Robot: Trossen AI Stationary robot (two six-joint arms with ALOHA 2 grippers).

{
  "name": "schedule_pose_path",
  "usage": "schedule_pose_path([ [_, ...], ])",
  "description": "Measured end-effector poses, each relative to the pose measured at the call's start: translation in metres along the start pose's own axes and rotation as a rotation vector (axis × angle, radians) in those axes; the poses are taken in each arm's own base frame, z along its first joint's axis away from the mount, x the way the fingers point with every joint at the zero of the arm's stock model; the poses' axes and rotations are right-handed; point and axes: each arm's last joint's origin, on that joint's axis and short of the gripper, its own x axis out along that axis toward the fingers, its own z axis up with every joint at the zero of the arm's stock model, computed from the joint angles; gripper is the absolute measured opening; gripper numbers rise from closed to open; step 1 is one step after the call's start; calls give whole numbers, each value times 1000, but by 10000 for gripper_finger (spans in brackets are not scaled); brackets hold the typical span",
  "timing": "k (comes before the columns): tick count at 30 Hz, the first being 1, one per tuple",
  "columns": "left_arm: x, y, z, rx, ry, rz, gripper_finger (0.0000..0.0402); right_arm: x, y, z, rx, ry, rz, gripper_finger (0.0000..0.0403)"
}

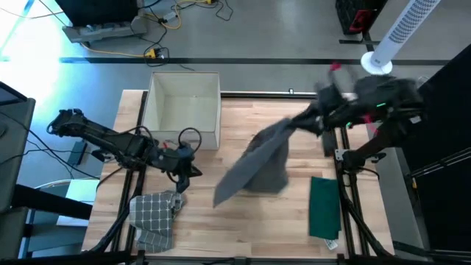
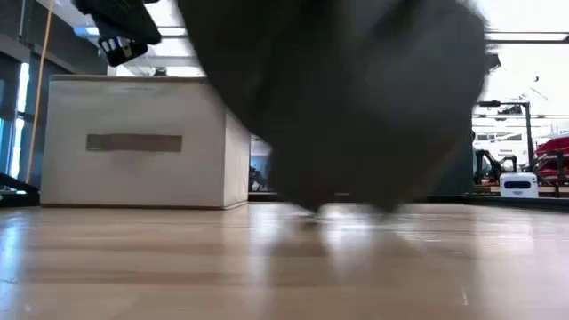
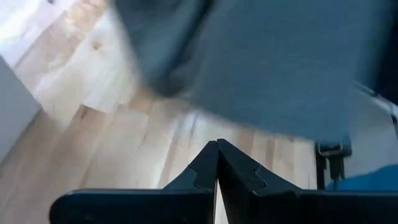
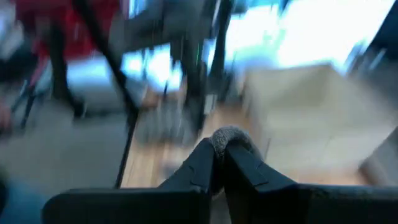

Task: Fold towel
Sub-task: Fold the gray towel

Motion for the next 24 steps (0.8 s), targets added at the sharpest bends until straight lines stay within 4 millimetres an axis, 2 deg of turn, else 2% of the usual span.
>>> schedule_pose_path([
  [2, 1, 2, 4, -17, -20, 2, 0, -9, 0, 8, -17, -114, -31, 8],
  [6, 1, 2, 12, -41, -87, -29, 0, -12, 0, 14, -44, -191, -83, 8],
  [14, 2, -6, 17, -21, -143, -85, 0, 11, 3, 9, -106, -127, -154, 8],
  [19, 25, -9, 10, 90, -90, -27, 9, 19, 4, 6, -114, -103, -152, 8],
  [24, 58, -11, 2, 216, -70, 99, 62, 19, 4, 6, -93, -96, -145, 8],
])
